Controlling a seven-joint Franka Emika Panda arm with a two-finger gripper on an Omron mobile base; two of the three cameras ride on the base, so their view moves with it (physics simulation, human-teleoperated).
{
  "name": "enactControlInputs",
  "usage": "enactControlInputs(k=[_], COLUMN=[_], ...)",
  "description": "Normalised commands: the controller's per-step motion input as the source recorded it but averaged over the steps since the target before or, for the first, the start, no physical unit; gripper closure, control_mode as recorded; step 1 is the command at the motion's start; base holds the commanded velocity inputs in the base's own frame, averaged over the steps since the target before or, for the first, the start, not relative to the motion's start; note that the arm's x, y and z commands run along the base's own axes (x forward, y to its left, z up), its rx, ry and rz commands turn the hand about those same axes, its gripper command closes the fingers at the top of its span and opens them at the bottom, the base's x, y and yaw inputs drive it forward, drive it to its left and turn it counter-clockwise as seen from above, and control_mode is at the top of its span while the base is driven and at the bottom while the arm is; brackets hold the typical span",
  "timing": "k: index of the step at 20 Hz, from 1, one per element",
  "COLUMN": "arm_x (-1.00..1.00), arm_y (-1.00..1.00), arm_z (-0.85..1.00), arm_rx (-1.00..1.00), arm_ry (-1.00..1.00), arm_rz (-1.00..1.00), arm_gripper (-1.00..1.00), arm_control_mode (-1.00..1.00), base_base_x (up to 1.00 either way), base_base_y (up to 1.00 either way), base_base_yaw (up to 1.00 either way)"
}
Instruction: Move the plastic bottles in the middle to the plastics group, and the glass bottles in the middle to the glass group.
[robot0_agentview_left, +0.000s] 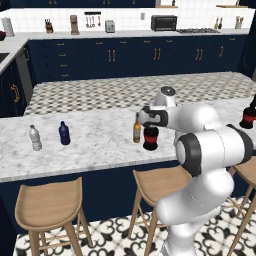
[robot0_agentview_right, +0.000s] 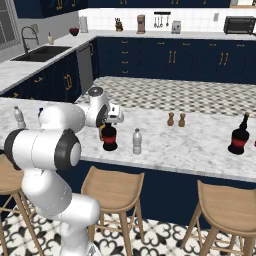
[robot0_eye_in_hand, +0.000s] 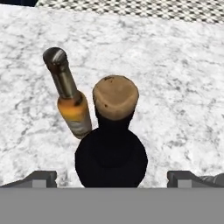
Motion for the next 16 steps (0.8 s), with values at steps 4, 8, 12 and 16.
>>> enactControlInputs(k=[4,8,12,16], arm_x=[0.31,0.26,0.0,0.0], arm_y=[0.01,0.0,0.0,0.0], arm_z=[-0.1,-0.25,-0.03,0.0], arm_rx=[0.0,0.0,0.0,0.0], arm_ry=[0.0,0.0,0.0,-0.01], arm_rz=[0.0,0.0,0.0,0.0], arm_gripper=[-1.0,-1.0,-1.0,-1.0], arm_control_mode=[-1.0,-1.0,-1.0,-1.0], base_base_x=[0.0,0.0,0.0,0.0], base_base_y=[0.0,0.0,0.0,0.0], base_base_yaw=[0.0,0.0,0.0,0.0])
